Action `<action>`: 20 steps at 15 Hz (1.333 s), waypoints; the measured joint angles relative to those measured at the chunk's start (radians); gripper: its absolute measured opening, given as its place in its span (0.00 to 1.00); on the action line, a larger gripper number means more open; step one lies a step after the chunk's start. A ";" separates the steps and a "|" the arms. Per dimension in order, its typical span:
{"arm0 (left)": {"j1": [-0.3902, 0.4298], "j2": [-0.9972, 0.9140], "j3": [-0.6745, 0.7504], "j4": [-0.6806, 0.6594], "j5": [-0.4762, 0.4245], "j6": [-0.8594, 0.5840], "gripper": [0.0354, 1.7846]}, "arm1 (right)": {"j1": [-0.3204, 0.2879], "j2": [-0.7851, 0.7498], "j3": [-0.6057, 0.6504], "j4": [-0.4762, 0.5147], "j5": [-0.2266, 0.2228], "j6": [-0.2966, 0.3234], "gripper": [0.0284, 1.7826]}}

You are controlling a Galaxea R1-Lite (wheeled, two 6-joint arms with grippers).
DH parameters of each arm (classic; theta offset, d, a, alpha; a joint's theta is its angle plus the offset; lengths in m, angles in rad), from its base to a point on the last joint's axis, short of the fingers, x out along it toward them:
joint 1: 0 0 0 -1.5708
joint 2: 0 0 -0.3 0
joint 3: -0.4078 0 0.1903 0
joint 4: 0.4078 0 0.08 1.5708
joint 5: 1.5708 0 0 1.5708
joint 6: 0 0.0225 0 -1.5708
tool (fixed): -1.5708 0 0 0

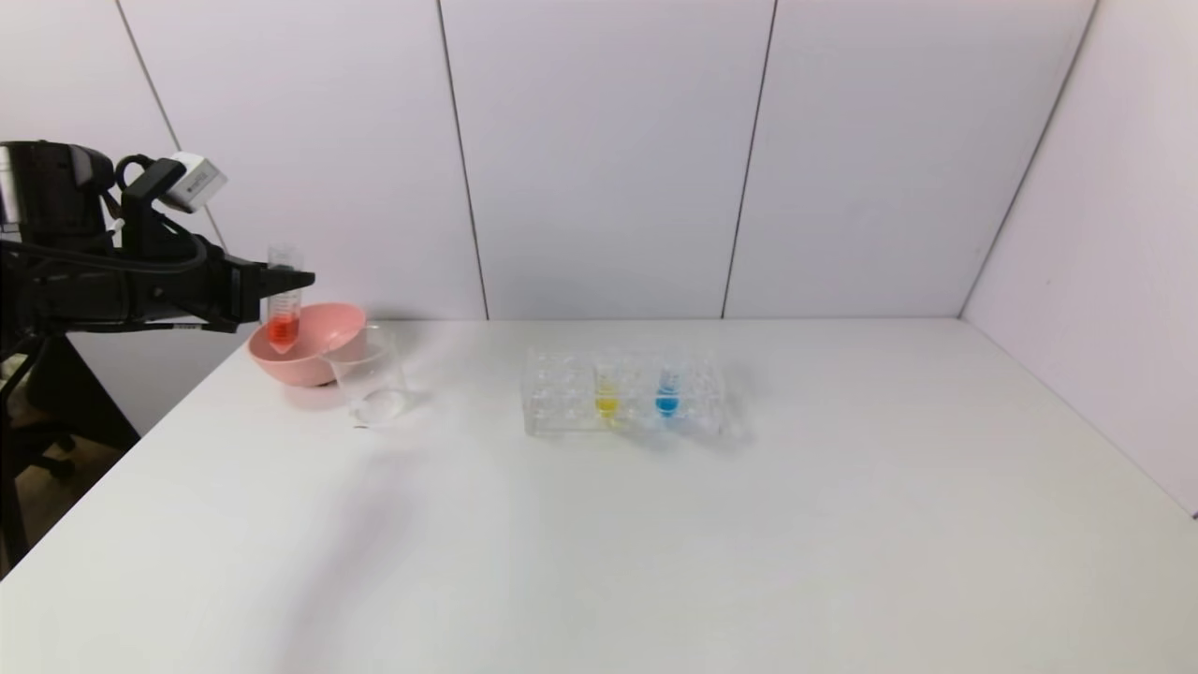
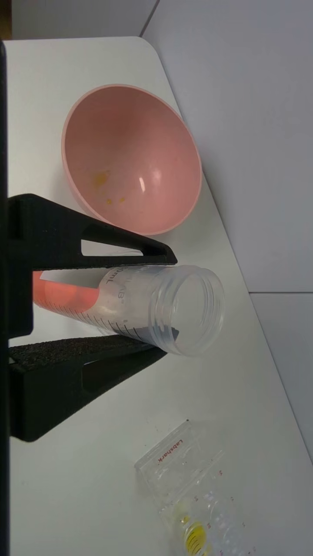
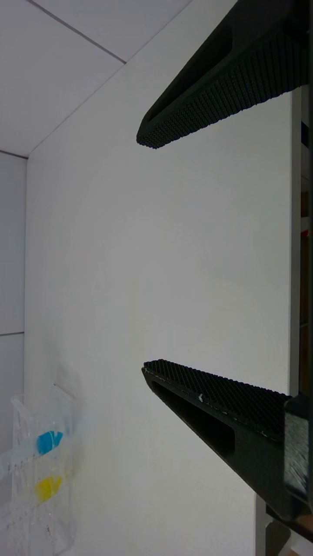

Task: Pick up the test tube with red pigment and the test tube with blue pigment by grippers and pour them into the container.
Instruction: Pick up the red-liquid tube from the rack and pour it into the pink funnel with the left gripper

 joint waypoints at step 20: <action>0.032 0.095 -0.452 0.701 0.004 0.513 0.24 | 0.000 0.000 0.000 0.000 0.000 0.000 1.00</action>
